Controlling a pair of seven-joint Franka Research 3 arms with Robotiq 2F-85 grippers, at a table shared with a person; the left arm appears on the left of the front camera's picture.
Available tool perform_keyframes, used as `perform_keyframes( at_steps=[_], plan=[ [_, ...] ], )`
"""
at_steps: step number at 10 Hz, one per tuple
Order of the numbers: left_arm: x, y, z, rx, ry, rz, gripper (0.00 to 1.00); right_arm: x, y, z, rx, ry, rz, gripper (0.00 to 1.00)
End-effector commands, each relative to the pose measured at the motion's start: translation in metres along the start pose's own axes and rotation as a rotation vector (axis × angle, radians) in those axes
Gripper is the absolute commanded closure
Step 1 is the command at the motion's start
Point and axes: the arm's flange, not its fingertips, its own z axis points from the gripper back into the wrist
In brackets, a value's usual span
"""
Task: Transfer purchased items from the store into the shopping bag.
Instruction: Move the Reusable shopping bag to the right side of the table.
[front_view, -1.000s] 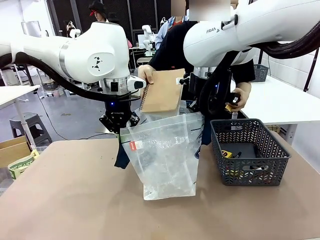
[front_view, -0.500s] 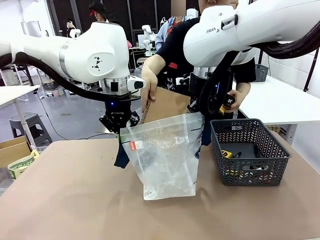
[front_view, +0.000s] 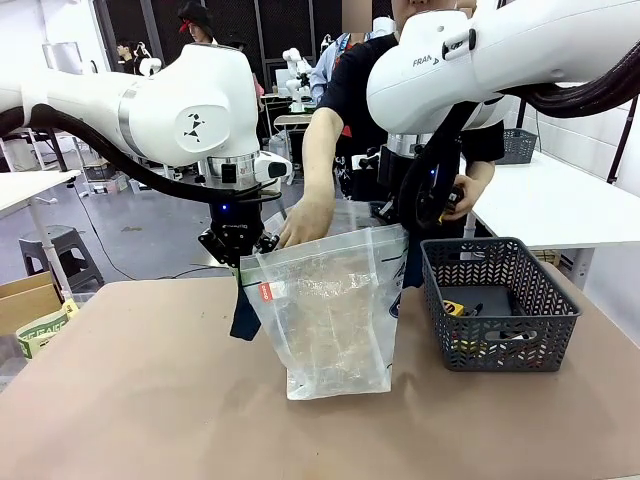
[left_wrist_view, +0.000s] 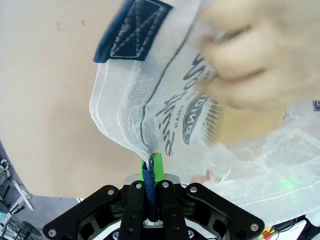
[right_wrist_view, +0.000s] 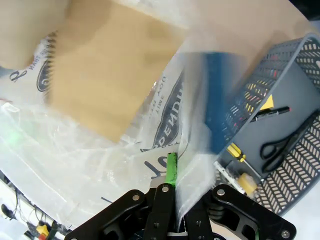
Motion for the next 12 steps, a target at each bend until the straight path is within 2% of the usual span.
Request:
perform_keyframes(
  at_steps=[1,12],
  plan=[
    [-0.0003,0.0027,0.002,0.002,-0.001,0.011,1.0,-0.0019,-0.0027,-0.0003,0.0,0.007,-0.006,1.0],
    [-0.0003,0.0027,0.002,0.002,-0.001,0.011,1.0,-0.0019,-0.0027,-0.0003,0.0,0.007,-0.006,1.0]
  ],
)
